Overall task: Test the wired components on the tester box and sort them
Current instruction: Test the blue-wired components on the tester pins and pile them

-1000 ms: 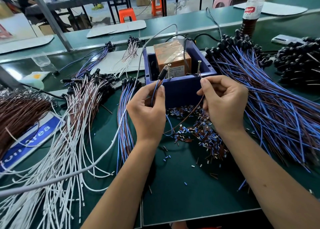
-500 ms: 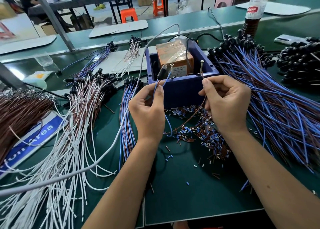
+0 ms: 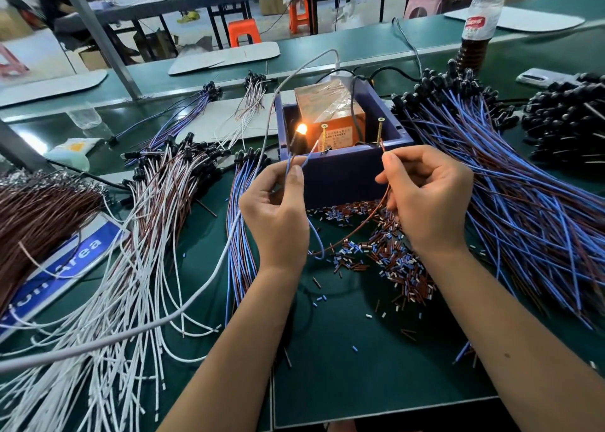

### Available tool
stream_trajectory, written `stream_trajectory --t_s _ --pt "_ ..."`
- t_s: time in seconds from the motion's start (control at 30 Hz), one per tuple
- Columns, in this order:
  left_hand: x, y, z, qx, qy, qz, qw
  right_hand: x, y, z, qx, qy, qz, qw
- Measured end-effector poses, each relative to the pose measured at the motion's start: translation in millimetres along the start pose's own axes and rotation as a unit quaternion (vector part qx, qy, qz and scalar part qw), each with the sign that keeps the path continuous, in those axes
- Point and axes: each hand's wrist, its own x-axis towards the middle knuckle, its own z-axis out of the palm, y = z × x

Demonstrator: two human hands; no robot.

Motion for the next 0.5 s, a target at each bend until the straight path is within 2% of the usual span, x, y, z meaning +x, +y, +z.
stream_trajectory --t_s 0.13,0.27,0.4,0.5 --pt "-5.0 10.5 3.6 0.009 0.022 0.029 0.999 -0.2 -2.9 -2.2 0.041 0.017 0.031 0.999" --pt "-15.5 26.1 21.6 0.037 -0.001 0.056 0.998 2.4 -8.6 -13.5 0.042 0.032 0.046 0.998" --pt "-17.5 43.6 58.8 0.060 -0.061 0.026 0.996 19.8 -14.6 -51.2 0.009 0.074 0.069 0.995" --pt "-15.8 56.0 93.9 0.059 -0.086 -0.005 0.994 40.8 -18.5 -97.9 -0.012 0.139 0.119 0.983"
